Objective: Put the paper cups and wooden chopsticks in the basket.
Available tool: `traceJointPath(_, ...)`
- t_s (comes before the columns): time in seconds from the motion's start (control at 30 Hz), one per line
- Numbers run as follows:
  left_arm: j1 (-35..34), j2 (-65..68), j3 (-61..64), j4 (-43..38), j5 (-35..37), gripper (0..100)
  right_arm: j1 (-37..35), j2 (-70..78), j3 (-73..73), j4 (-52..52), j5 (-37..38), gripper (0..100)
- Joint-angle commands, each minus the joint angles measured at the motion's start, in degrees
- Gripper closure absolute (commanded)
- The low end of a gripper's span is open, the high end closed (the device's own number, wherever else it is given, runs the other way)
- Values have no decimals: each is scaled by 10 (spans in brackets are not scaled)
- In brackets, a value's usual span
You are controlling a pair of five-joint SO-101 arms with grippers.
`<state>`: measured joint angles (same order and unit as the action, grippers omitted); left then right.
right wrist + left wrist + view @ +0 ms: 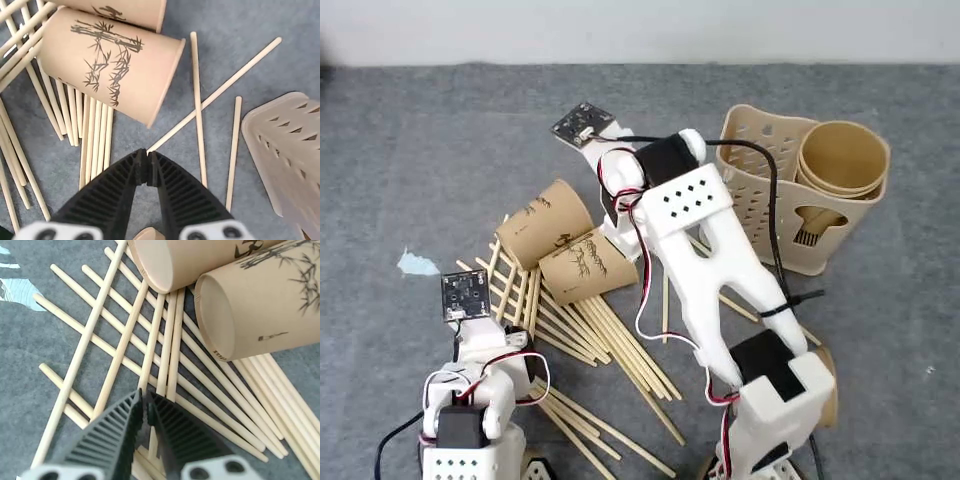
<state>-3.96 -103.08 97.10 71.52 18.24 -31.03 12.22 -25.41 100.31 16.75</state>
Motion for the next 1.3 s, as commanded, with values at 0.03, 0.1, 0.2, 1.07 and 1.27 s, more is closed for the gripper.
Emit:
traceJointPath(0.03, -4, -7, -6, 4, -4, 985, -16, 22, -19, 23, -58, 876)
traceJointPath(0.1, -4, -7, -6, 4, -4, 985, -27, 40, -19, 14, -79, 843)
traceJointPath(0.2, -4, -7, -6, 4, -4, 985, -37, 62, -19, -12, -83, 857)
traceJointPath(1.07, -4, -7, -6, 4, -4, 985, -34, 71, -23, -29, 10, 989)
traceJointPath(1.27, -4, -7, -6, 4, -4, 985, -33, -16, -23, 0, 28, 990)
